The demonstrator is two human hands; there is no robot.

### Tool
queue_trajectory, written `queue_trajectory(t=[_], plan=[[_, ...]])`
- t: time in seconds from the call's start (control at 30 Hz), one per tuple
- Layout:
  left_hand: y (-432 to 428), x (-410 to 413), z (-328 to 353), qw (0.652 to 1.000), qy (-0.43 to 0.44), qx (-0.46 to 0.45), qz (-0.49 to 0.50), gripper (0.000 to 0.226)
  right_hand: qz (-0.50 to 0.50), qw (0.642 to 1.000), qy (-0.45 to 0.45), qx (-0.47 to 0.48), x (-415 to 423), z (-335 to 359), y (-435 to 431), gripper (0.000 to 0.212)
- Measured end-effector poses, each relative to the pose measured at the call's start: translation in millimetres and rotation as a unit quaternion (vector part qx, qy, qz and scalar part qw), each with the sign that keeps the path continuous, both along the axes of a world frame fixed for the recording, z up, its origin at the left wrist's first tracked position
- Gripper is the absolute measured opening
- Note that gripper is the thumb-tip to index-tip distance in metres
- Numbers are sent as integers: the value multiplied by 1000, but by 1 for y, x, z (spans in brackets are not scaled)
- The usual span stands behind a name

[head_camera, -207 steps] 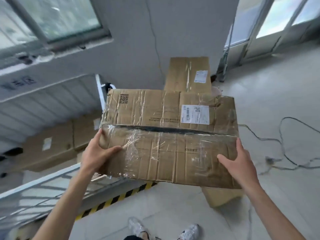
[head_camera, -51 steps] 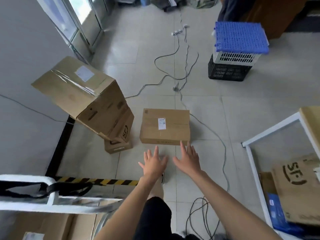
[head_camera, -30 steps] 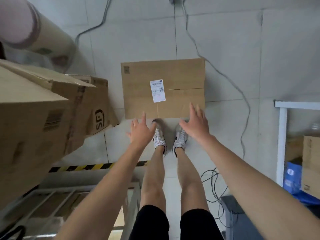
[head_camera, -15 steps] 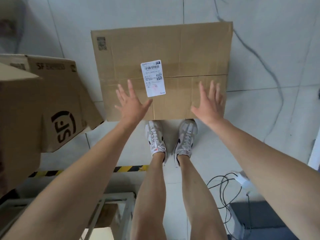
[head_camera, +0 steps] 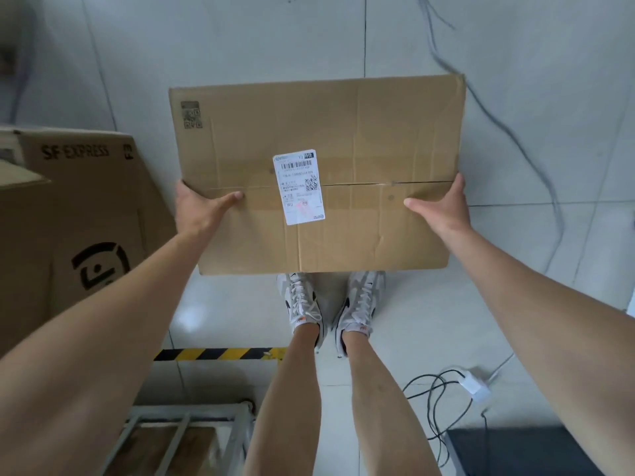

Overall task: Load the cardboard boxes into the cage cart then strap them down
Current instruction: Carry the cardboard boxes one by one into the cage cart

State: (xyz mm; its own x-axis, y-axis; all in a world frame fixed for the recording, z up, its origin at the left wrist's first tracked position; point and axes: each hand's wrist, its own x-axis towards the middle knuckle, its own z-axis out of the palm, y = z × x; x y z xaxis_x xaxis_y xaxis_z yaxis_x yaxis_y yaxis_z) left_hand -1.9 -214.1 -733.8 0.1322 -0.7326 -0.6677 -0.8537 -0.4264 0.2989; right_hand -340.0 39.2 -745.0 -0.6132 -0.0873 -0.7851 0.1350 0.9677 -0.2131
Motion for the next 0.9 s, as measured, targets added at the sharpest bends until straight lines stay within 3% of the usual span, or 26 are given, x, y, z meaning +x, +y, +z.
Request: queue_trajectory(t=[0.13, 0.27, 0.43, 0.57, 0.67, 0.77, 0.9], plan=[[18, 0, 44, 1000, -13, 14, -10, 101, -6, 1000, -10, 8, -7, 46, 17, 117], [41, -9, 117, 999, 19, 29, 18, 95, -1, 1000, -3, 16, -19, 138, 34, 113], [64, -37, 244, 991, 69, 63, 95, 106, 3, 1000, 15, 26, -44, 285, 43, 110], [77, -58, 362, 987, 111, 70, 95, 101, 28, 999, 23, 8, -80, 403, 53, 111], [101, -64, 444, 986, 132, 61, 84, 104, 53, 998, 36, -17, -98, 472, 62, 110], [139, -63, 515, 993, 97, 34, 52, 109, 107, 992, 44, -45, -109, 525, 72, 110], [200, -43, 591, 995, 45, -74, 59, 109, 188, 977, 48, -88, -112, 576, 78, 110]])
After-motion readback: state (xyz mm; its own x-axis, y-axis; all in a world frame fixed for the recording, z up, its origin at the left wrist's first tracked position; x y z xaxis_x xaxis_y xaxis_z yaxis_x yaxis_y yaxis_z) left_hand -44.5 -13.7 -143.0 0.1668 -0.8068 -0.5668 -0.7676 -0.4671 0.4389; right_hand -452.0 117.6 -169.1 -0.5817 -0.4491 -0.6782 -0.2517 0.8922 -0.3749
